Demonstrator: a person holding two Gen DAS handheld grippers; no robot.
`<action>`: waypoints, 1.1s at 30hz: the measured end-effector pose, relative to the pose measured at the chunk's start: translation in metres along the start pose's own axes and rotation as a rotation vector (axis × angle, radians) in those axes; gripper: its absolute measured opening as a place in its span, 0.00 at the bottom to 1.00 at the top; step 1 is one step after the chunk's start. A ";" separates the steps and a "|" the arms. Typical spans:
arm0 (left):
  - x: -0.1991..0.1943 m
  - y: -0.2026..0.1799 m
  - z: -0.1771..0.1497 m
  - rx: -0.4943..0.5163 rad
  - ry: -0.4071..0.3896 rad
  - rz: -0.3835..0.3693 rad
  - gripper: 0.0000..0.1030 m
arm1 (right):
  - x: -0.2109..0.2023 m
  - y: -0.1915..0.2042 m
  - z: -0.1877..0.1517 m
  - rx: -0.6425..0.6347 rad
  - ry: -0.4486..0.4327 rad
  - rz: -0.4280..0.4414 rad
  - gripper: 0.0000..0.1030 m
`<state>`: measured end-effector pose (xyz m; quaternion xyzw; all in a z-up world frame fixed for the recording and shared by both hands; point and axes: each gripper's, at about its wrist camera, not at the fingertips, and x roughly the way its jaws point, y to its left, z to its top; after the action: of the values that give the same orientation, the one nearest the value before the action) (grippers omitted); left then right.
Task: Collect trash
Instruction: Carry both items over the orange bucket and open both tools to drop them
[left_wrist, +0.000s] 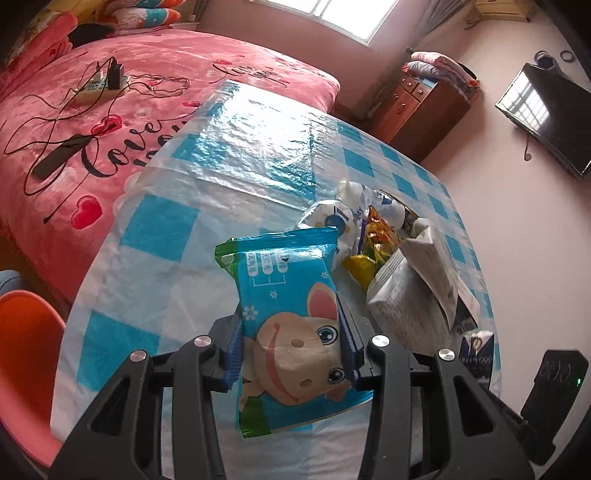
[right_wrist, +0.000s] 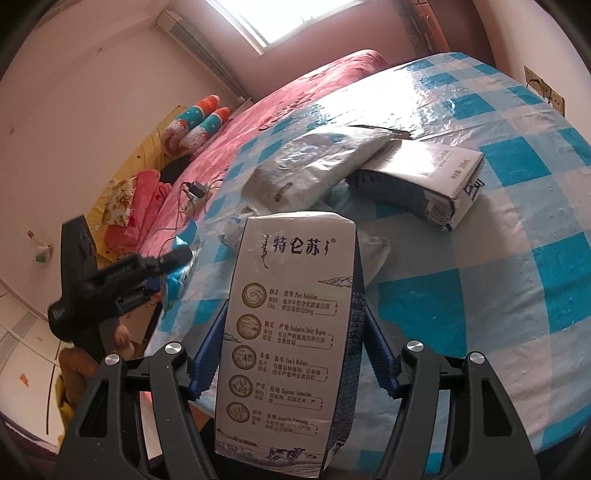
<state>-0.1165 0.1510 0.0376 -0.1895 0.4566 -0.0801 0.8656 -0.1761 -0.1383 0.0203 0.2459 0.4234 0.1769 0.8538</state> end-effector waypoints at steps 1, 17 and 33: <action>-0.003 0.003 -0.001 -0.003 -0.001 -0.005 0.43 | 0.000 0.003 0.000 0.004 0.005 0.011 0.66; -0.057 0.103 -0.030 -0.124 -0.045 0.076 0.43 | 0.051 0.098 0.009 -0.084 0.187 0.202 0.66; -0.097 0.238 -0.072 -0.370 -0.081 0.249 0.43 | 0.155 0.255 -0.020 -0.336 0.408 0.366 0.66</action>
<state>-0.2393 0.3809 -0.0204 -0.2902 0.4483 0.1203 0.8369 -0.1261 0.1547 0.0567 0.1330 0.4996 0.4408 0.7338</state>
